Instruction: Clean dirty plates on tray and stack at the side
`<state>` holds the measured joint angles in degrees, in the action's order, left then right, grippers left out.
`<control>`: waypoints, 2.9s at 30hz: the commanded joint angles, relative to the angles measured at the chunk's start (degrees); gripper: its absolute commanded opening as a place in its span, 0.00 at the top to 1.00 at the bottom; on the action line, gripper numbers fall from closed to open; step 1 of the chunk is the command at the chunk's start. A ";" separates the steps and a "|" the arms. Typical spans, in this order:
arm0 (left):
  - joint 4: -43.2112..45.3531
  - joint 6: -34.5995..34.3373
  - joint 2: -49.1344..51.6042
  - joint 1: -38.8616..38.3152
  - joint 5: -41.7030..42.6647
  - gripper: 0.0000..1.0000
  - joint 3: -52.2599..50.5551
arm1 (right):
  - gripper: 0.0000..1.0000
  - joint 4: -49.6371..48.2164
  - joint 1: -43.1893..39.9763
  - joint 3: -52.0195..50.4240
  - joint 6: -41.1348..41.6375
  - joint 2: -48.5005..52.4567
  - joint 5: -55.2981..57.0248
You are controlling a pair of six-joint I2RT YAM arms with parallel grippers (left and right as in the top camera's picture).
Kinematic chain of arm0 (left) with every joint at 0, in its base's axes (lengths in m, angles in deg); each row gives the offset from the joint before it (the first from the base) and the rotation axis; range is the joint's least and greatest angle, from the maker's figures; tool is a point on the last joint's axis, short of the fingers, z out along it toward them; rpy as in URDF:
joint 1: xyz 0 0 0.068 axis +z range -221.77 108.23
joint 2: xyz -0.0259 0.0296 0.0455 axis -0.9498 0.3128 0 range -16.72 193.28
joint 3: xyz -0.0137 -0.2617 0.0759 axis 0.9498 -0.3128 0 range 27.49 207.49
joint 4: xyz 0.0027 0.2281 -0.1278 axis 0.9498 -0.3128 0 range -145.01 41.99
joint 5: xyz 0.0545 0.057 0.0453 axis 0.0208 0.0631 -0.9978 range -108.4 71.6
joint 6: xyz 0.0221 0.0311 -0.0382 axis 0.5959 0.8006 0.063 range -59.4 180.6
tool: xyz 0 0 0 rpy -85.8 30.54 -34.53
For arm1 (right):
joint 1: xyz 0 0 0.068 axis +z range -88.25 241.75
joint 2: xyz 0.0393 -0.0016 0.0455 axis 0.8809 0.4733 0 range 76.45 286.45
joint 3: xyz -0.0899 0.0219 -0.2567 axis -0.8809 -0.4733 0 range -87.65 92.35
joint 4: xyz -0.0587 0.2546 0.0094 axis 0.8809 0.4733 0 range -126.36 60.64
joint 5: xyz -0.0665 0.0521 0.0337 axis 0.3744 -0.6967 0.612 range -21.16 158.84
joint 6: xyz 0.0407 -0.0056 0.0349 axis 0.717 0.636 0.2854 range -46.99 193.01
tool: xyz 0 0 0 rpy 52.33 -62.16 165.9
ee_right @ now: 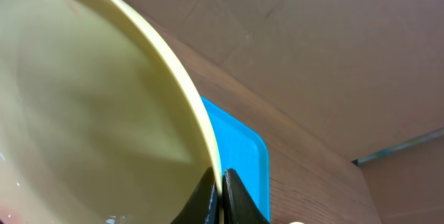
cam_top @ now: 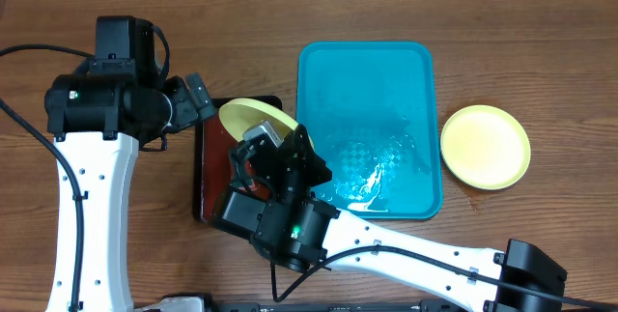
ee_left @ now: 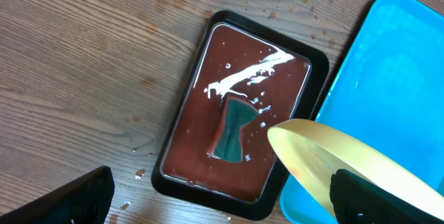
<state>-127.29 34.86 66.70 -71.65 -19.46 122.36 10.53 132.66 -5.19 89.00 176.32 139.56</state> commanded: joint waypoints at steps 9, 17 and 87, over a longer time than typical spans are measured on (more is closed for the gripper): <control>0.00 0.02 -0.15 0.24 0.48 0.00 0.66 | 0.96 -1.18 0.15 1.20 0.48 -0.74 0.55; 0.00 0.02 -0.15 0.24 0.50 0.00 0.66 | 0.96 -1.29 0.15 1.20 0.50 -0.74 0.55; 0.00 0.02 -0.15 0.24 0.48 0.00 0.66 | 0.53 14.95 -88.17 -14.40 -6.51 -30.05 -97.61</control>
<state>-127.32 34.86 66.70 -71.65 -19.46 122.36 25.42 39.86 -21.56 87.95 152.91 46.06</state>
